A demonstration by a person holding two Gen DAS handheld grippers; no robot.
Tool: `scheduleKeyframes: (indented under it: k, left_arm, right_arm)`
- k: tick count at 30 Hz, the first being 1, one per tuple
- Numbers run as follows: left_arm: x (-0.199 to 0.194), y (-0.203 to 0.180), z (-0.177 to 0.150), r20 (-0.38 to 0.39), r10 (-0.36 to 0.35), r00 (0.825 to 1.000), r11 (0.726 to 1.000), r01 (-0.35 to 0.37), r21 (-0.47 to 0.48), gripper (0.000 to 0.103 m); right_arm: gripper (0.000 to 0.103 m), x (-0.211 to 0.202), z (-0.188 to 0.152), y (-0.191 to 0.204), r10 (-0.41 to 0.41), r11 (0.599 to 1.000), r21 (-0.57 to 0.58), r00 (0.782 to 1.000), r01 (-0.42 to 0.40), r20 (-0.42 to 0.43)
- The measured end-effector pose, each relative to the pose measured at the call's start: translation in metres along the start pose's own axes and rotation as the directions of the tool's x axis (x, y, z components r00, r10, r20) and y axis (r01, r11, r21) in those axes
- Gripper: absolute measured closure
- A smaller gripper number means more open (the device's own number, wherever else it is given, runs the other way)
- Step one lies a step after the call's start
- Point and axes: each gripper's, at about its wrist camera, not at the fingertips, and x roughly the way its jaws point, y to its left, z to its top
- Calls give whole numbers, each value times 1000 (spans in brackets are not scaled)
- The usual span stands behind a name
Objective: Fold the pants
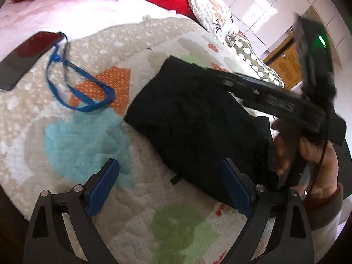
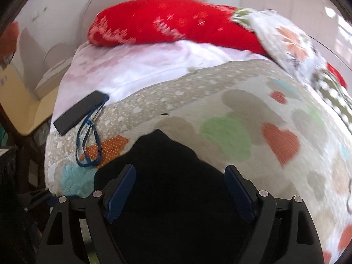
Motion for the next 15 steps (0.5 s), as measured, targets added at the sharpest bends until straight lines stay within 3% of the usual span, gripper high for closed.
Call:
scheduleKeyframes:
  k: [4,8,11,12,14,15]
  left_arm:
    - [7,-5,6,17,-1,1000,1000,0,12,4]
    - [14,-4,9,33,-6,999,1000,6,-4,1]
    - [15,-6,13,37,-3,999,1000,3,10,2]
    - [13,-7,13,41,-11,999,1000,11,11,5]
    - [6,-11,14,55,-26,998,999,25,25,33]
    - [3,-15,14,59,-22,998,999,19,41,39]
  right_arm:
    - [19,33,10,7,-2,999,-43,999,0,-45]
    - [20,53,8,2,82,997,4,995,-82,-63]
    - [45,56,6,3,84,996,11,995,-83,-55]
    - [51,53,5,2,82,997,21,996,-81,-45]
    - [59,42,5,-1,90,995,36,996,-89,-26]
    - [62,31,4,-4,98,994,44,995,-98,-5]
